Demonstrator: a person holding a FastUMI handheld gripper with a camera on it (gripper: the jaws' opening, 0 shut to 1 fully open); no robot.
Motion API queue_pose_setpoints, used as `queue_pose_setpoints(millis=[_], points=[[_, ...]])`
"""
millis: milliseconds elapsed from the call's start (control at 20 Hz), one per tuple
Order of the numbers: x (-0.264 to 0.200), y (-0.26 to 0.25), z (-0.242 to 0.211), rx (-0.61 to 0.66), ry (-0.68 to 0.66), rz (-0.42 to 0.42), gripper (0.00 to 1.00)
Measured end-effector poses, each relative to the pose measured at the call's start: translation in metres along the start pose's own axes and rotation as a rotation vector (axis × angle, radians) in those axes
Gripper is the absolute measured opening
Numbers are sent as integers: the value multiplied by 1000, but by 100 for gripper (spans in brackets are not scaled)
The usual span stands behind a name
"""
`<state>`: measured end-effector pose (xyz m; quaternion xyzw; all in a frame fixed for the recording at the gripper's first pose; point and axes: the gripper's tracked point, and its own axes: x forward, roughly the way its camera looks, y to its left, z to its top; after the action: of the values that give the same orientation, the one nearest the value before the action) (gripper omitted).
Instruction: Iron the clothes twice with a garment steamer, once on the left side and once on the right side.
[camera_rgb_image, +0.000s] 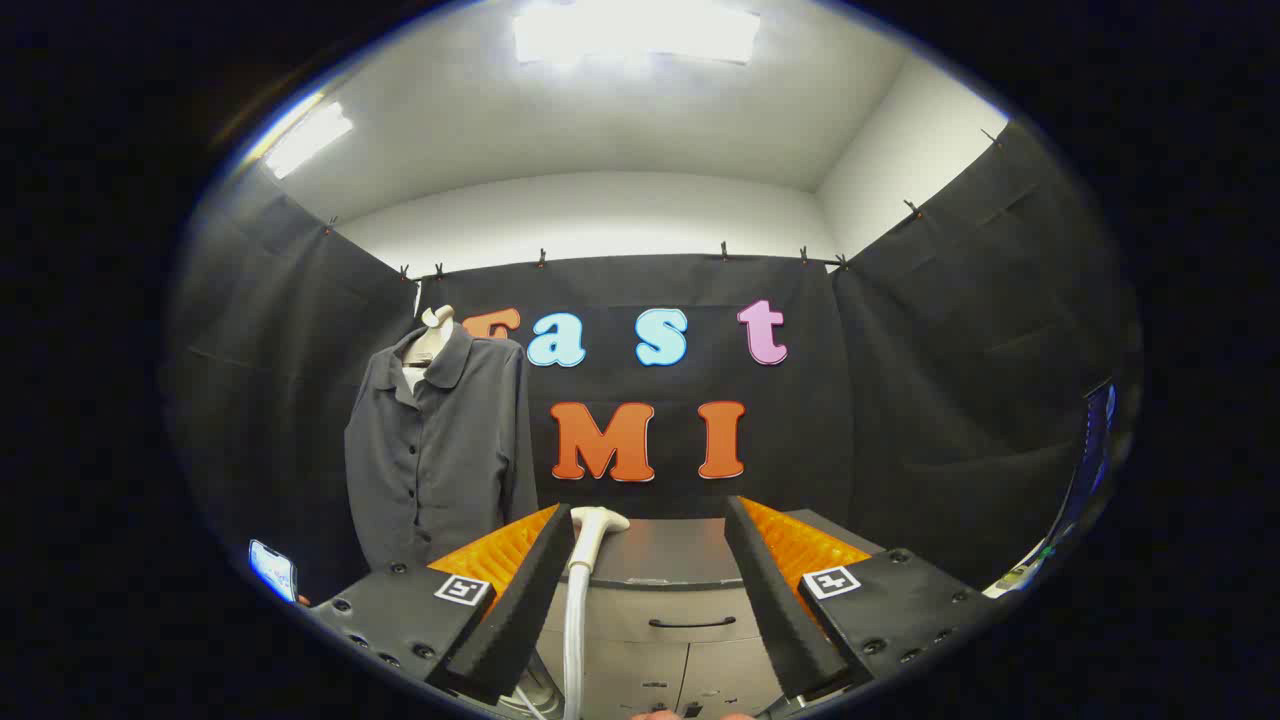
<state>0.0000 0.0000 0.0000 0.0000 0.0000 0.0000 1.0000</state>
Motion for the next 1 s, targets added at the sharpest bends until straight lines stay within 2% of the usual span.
queue_pose_setpoints(millis=[600, 1000], points=[[33, 55, -16, 2, 22, -39, 98], [43, 52, -23, 19, 34, -82, 98]])
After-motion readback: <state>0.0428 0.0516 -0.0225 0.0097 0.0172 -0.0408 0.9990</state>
